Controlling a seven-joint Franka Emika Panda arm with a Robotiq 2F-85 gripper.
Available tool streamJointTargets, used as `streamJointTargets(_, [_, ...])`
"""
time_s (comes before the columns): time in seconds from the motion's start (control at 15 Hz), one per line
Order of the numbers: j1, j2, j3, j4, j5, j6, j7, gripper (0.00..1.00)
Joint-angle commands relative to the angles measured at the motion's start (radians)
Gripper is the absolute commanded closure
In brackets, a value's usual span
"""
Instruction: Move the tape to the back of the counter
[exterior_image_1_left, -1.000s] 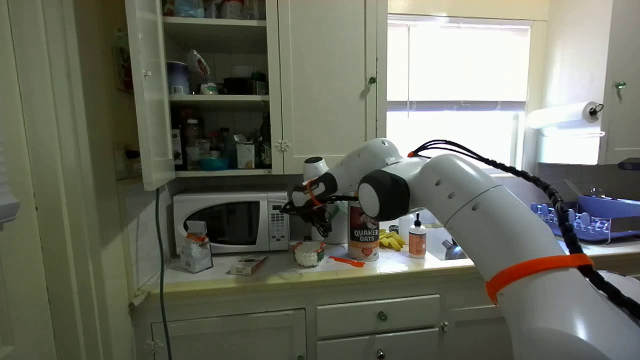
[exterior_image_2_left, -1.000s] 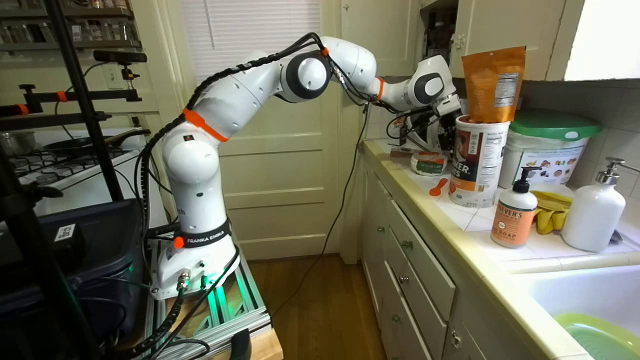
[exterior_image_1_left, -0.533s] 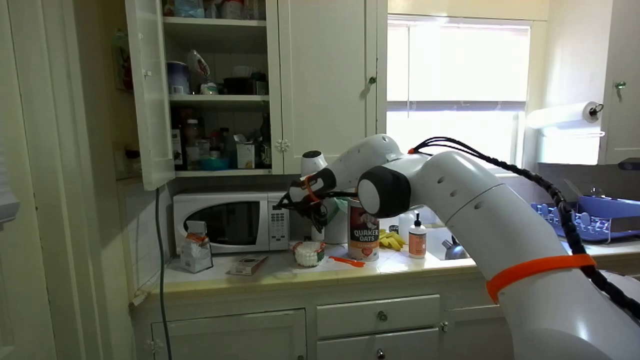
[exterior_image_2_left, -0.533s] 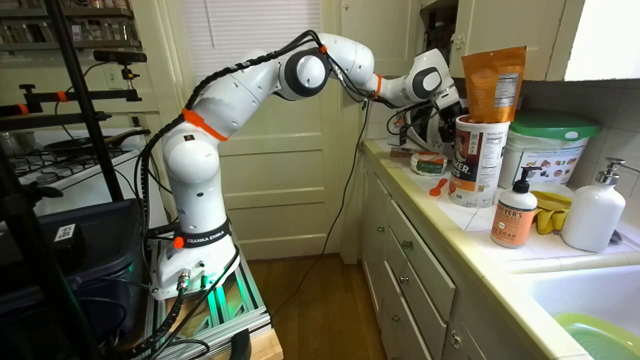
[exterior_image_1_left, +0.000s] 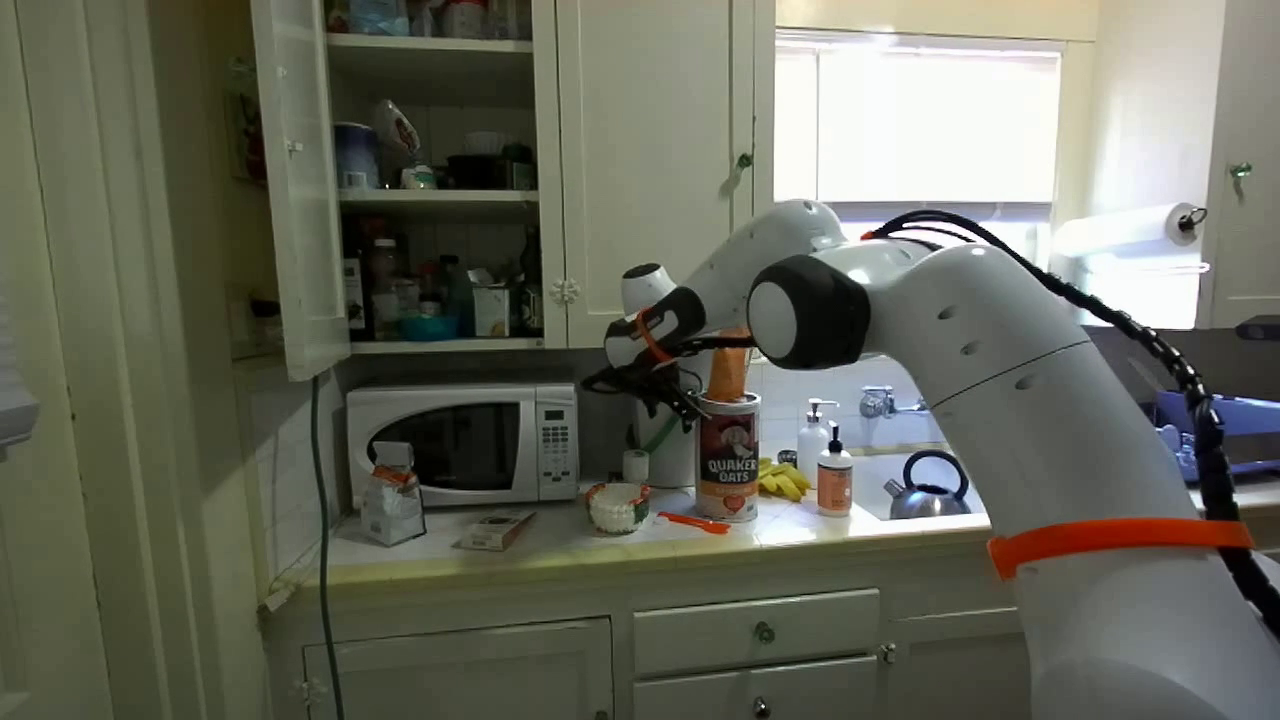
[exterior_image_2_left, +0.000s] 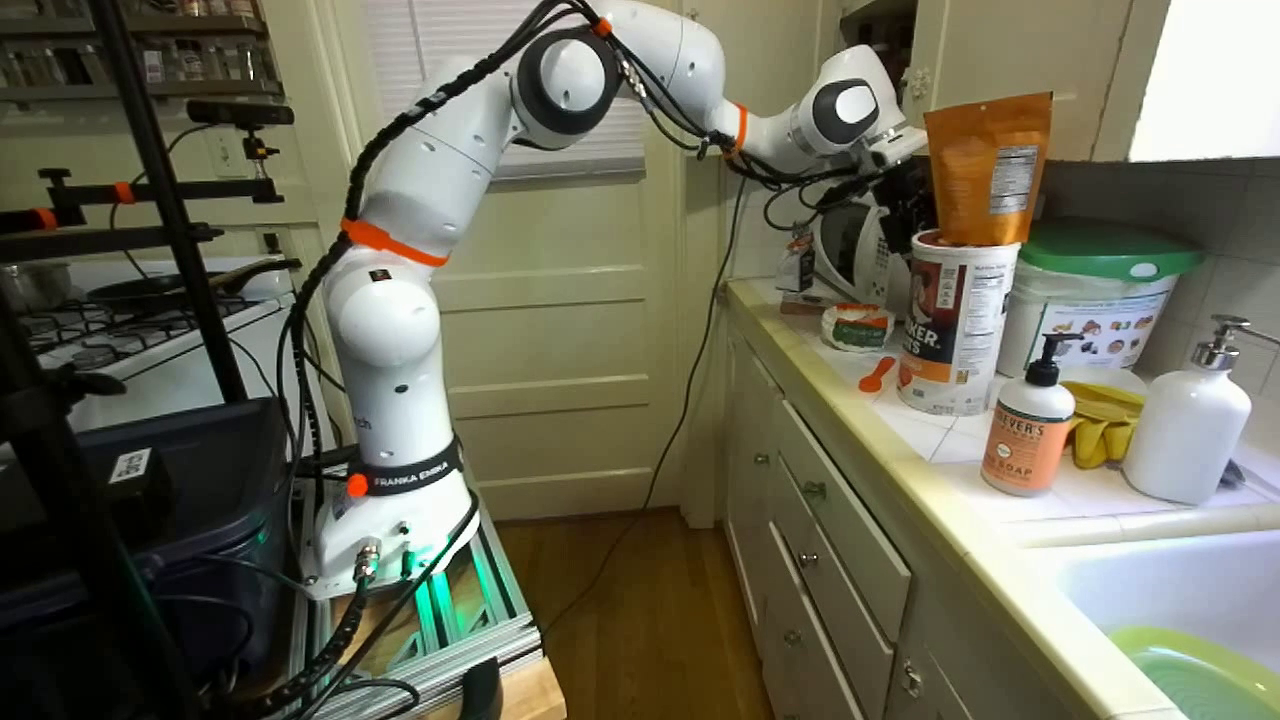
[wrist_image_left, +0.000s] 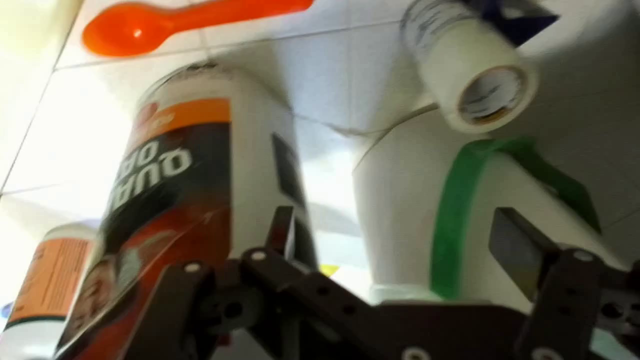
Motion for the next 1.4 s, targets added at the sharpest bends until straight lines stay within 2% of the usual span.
streamJointTargets(0.0, [-0.055, -0.186, 0.035, -0.240, -0.015, 0.024, -0.225, 0.00])
streamJointTargets(0.27, [-0.082, -0.355, 0.067, -0.415, 0.014, -0.001, -0.460, 0.00])
streamJointTargets(0.47, [-0.095, -0.453, 0.103, -0.504, 0.080, -0.048, -0.611, 0.00])
streamJointTargets(0.6, [-0.100, -0.508, 0.122, -0.534, 0.129, -0.120, -0.708, 0.00])
streamJointTargets(0.87, [-0.101, -0.611, 0.149, -0.529, 0.198, -0.367, -0.885, 0.00])
streamJointTargets(1.13, [-0.077, -0.679, 0.151, -0.451, 0.182, -0.701, -1.017, 0.00])
streamJointTargets(1.27, [-0.094, -0.687, 0.176, -0.401, 0.188, -0.831, -1.106, 0.00])
streamJointTargets(1.33, [-0.103, -0.680, 0.179, -0.431, 0.177, -0.744, -1.032, 0.00])
